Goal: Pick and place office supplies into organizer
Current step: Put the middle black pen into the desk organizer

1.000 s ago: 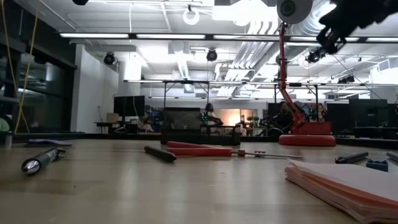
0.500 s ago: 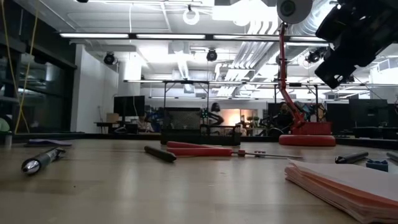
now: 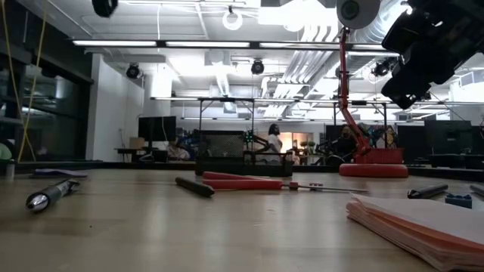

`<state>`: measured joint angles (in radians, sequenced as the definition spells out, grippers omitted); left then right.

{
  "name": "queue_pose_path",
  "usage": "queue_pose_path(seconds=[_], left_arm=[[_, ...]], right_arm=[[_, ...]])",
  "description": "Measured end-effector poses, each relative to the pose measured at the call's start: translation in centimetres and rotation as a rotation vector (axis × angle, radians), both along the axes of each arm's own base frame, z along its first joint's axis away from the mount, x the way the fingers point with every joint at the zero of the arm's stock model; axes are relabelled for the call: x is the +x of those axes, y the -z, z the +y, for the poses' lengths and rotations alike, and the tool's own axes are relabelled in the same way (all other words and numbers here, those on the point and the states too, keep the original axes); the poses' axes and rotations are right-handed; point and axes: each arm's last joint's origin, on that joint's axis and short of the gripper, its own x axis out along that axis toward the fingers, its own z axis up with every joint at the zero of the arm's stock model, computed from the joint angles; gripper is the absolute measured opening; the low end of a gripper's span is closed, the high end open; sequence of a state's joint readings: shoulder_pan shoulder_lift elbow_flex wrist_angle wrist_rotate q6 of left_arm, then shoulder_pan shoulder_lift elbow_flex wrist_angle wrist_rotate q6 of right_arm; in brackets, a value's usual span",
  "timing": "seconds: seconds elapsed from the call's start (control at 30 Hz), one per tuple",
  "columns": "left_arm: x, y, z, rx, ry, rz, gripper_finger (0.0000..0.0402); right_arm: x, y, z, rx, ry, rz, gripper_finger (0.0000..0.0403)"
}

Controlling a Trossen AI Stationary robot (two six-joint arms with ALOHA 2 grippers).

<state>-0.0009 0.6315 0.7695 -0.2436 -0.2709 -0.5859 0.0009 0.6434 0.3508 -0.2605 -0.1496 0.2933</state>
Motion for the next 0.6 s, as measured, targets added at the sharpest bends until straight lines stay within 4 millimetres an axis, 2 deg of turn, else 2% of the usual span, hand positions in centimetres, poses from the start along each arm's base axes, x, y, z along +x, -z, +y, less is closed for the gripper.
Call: queue_pose_path(seconds=[0.17,0.27,0.4,0.53,0.6], left_arm=[[4.7,5.5,-0.2,-0.098,0.002,0.256,0.0024],[6.9,7.8,-0.1,-0.124,-0.045,0.364,0.0024],[9.5,12.2,-0.1,-0.189,-0.078,0.566,0.0024],[11.3,15.3,-0.1,-0.225,-0.019,0.724,0.0024],[12.0,15.4,-0.1,-0.208,0.011,0.743,0.0024]], right_arm=[[0.0,0.1,0.0,-0.036,-0.035,0.002,0.0002],[0.1,0.2,-0.1,-0.062,-0.010,0.008,0.0003],[0.2,0.3,-0.1,-0.081,-0.003,0.015,0.0002],[0.2,0.3,-0.1,-0.079,0.002,0.015,0.0002],[0.2,0.3,-0.1,-0.065,0.009,0.017,0.0002]])
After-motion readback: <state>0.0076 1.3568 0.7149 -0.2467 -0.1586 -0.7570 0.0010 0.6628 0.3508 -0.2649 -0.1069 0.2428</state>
